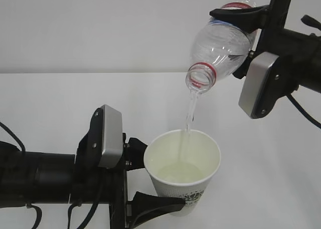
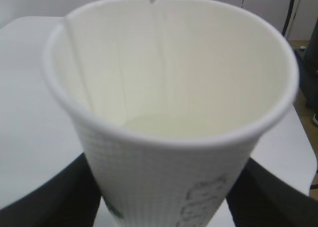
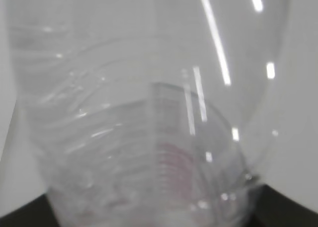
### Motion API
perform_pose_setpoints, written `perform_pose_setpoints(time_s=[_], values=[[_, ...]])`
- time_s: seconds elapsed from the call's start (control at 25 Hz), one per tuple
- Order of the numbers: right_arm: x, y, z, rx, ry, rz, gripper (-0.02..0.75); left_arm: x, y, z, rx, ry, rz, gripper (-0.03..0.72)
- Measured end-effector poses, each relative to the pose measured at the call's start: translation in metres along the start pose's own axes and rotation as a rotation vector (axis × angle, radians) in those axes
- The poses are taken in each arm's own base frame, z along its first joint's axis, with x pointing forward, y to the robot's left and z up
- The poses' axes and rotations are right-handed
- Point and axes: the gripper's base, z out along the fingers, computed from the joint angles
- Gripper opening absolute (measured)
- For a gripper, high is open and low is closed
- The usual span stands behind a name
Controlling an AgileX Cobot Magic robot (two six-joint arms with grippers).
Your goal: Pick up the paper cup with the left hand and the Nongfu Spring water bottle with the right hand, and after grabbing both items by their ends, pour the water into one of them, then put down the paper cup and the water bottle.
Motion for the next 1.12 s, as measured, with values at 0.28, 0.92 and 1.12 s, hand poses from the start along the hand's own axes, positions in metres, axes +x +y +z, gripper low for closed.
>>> perform_pose_setpoints(time_s=[0.28, 0.92, 1.12], values=[[0.0000, 0.0000, 0.0000, 0.000, 0.000, 0.000, 0.412, 0.0002, 0.0001, 0.0000, -0.001, 0.002, 0.000, 0.536], [0.0000, -0.0001, 0.0000, 0.001, 0.000, 0.000, 0.412, 0.0006, 0.0002, 0.0000, -0.002, 0.006, 0.000, 0.536], [-0.0001, -0.0002, 0.0000, 0.002, -0.001, 0.000, 0.412, 0.0006, 0.0002, 0.0000, -0.002, 0.006, 0.000, 0.536]])
